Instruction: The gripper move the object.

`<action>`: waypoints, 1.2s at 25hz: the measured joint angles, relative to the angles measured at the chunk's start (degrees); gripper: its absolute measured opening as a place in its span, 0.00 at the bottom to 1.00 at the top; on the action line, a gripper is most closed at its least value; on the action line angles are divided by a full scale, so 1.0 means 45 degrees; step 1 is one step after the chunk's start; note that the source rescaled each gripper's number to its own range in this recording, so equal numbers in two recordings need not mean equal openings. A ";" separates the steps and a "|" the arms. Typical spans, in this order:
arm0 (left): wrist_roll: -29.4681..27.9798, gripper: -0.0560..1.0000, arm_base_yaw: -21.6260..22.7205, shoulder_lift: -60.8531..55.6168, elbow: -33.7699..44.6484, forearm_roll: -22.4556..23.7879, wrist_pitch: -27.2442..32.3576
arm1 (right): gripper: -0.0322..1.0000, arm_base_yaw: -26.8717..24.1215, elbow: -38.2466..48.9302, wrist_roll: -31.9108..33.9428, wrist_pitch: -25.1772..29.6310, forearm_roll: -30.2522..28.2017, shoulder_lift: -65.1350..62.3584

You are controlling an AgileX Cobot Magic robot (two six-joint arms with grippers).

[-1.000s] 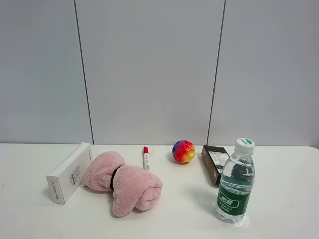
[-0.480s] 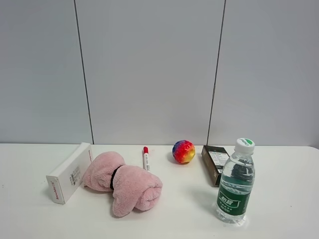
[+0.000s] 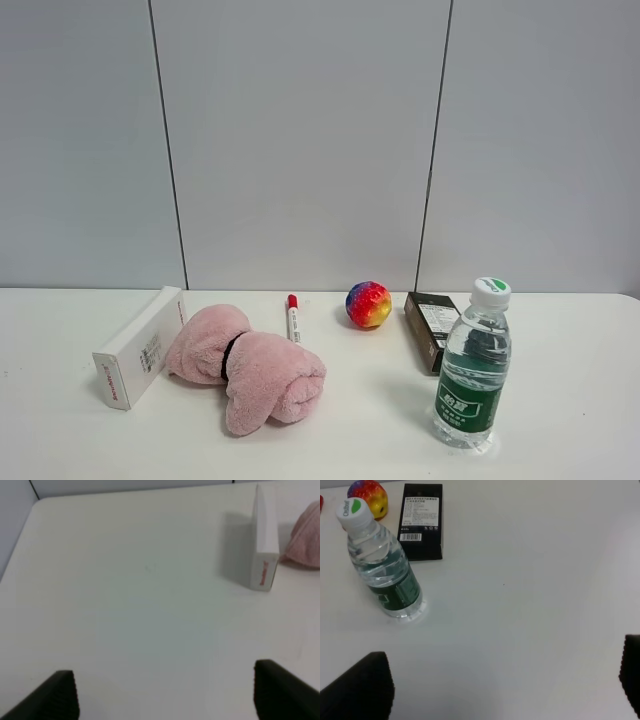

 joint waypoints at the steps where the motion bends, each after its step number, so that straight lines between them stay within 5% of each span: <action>1: -0.0031 0.84 0.0000 0.0000 0.0015 0.0000 0.0000 | 1.00 0.0000 0.0000 0.0000 0.0000 0.0000 0.0000; 30: -0.0955 0.84 0.0000 0.0000 0.0015 0.0682 0.0000 | 1.00 0.0000 0.0000 0.0000 0.0000 0.0000 0.0000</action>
